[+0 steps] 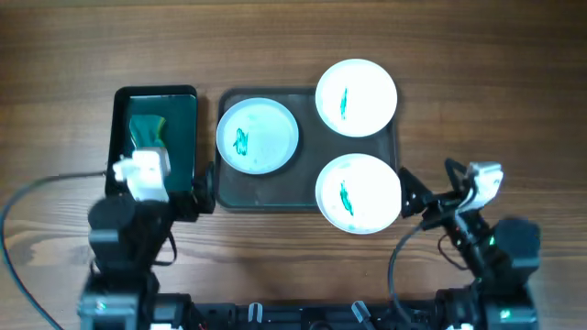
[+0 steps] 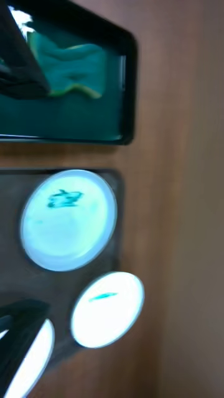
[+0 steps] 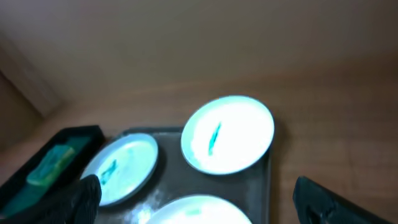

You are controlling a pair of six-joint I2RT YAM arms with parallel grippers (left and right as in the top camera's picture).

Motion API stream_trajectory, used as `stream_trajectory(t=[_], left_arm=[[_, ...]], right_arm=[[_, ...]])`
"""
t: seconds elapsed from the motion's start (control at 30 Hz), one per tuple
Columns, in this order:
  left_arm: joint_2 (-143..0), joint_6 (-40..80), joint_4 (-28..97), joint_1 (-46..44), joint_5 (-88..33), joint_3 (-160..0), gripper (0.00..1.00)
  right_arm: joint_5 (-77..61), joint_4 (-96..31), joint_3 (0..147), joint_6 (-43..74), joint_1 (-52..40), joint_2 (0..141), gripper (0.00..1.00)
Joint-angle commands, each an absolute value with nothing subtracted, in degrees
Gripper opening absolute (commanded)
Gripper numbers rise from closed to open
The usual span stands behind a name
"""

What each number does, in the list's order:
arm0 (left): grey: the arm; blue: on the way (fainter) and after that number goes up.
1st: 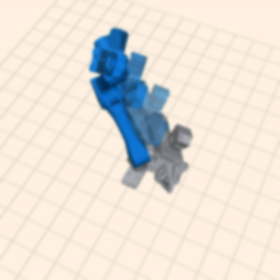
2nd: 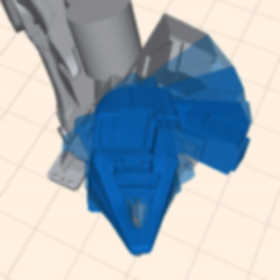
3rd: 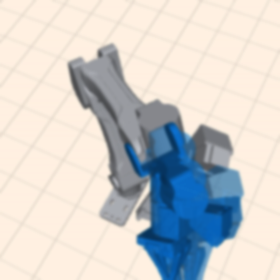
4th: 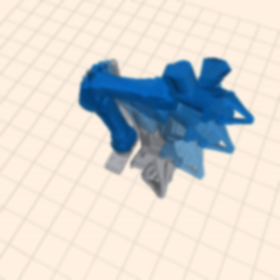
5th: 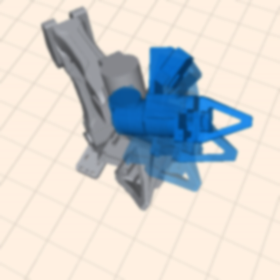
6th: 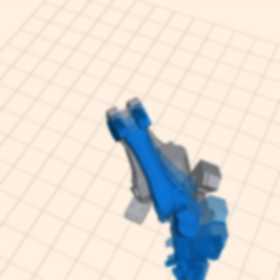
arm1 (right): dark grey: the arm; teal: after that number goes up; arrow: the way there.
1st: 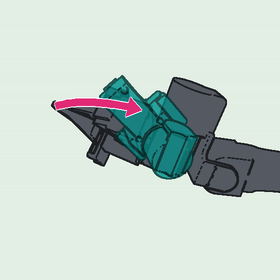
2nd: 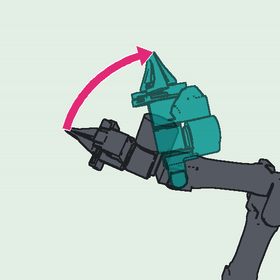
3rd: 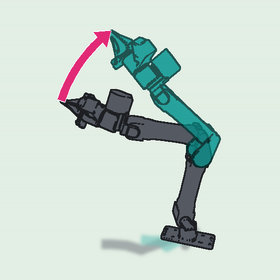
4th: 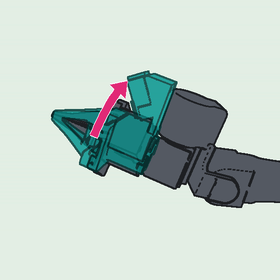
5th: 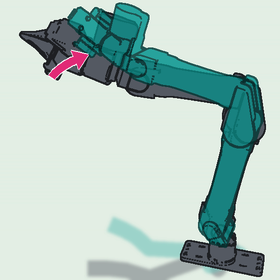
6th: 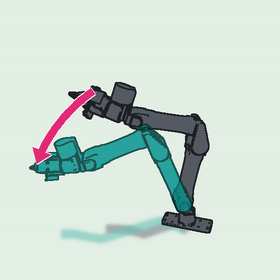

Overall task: Clean dirty plates on tray and stack at the side
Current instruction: 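Reach left gripper to the sponge and right gripper to the left plate's rim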

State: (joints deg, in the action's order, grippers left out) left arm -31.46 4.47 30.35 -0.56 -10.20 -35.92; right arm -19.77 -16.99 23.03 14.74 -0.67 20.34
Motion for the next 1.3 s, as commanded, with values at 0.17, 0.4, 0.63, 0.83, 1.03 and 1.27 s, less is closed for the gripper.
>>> stream_trajectory(t=[0.17, 0.4, 0.63, 0.83, 1.03, 1.27], left_arm=[[-74.5, 4.8, 64.5, -0.1, -10.9, -80.2, 1.0], [-86.2, 5.0, 67.9, -0.1, -11.1, -84.3, 1.0], [-86.8, 15.9, 65.4, -0.1, 2.3, -84.3, 1.0], [-87.2, 20.5, 66.4, 1.1, 12.1, -84.3, 1.0], [-87.6, 20.4, 66.4, 7.9, 12.0, -84.3, 1.0], [-94.5, 19.9, 65.8, 8.2, 11.9, -84.3, 1.0]], right_arm=[[-22.7, -52.2, 64.1, 6.1, -1.0, 61.4, 1.0], [-31.6, -49.0, 70.6, 9.3, -1.6, 81.4, 0.93], [-19.6, -36.9, 72.9, 26.0, -19.6, 95.4, 0.68], [-3.7, -47.1, 95.6, 29.9, -31.7, 117.7, 0.52], [-1.5, -46.4, 98.6, 30.3, -32.7, 126.9, 0.37], [-3.9, -44.7, 98.1, 31.3, -33.2, 131.0, 0.06]])
